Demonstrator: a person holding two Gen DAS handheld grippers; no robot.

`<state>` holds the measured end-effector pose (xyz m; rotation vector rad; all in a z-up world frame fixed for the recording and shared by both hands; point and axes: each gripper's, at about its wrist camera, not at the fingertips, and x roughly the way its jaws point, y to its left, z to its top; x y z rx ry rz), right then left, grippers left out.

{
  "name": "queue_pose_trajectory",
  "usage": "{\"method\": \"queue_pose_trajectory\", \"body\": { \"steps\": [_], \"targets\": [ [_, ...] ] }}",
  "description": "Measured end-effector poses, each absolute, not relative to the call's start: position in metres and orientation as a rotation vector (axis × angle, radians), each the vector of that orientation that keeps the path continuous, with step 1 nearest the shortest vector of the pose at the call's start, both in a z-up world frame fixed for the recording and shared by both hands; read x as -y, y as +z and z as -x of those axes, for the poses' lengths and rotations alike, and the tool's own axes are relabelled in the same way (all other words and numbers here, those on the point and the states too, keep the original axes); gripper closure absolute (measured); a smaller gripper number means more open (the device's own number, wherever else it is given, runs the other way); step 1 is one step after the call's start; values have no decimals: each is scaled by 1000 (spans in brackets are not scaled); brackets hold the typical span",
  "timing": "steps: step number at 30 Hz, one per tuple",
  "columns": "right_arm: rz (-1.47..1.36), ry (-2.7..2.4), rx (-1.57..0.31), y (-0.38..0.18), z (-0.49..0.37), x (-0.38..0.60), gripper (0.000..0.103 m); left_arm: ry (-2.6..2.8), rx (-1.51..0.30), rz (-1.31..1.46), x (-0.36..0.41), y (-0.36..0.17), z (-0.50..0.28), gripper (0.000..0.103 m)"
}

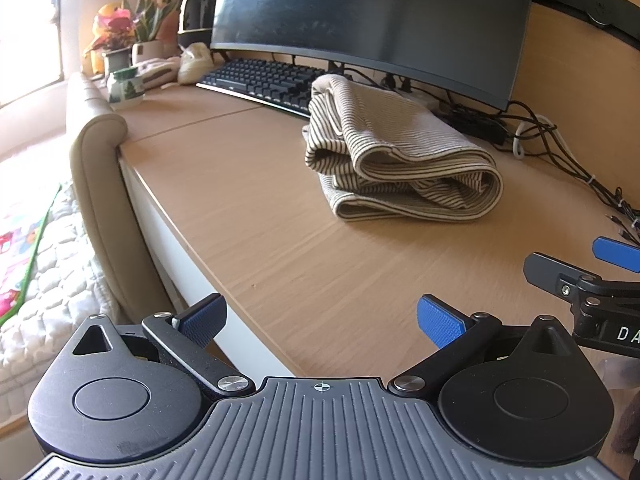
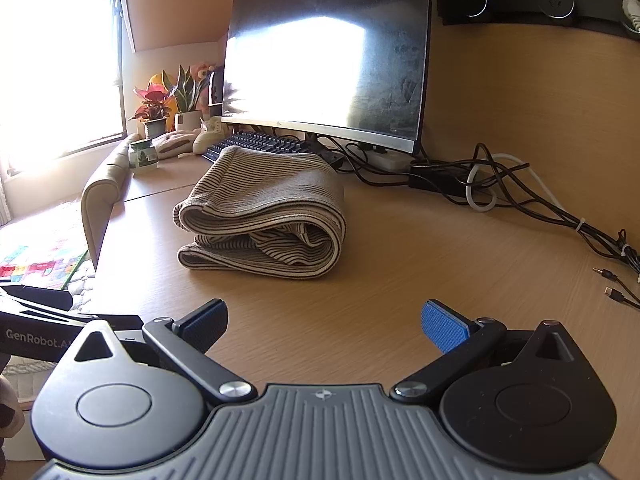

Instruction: Fold clothes

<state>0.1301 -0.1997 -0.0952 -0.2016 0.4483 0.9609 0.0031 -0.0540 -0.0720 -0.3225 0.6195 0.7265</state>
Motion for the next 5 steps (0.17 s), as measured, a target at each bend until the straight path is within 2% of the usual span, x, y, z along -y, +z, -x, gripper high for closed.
{"method": "queue_pose_trajectory", "body": {
  "steps": [5],
  "targets": [
    [204,951,-451,-95,-131,199,0,716,-624,317,52,-72,-3,0]
  ]
}}
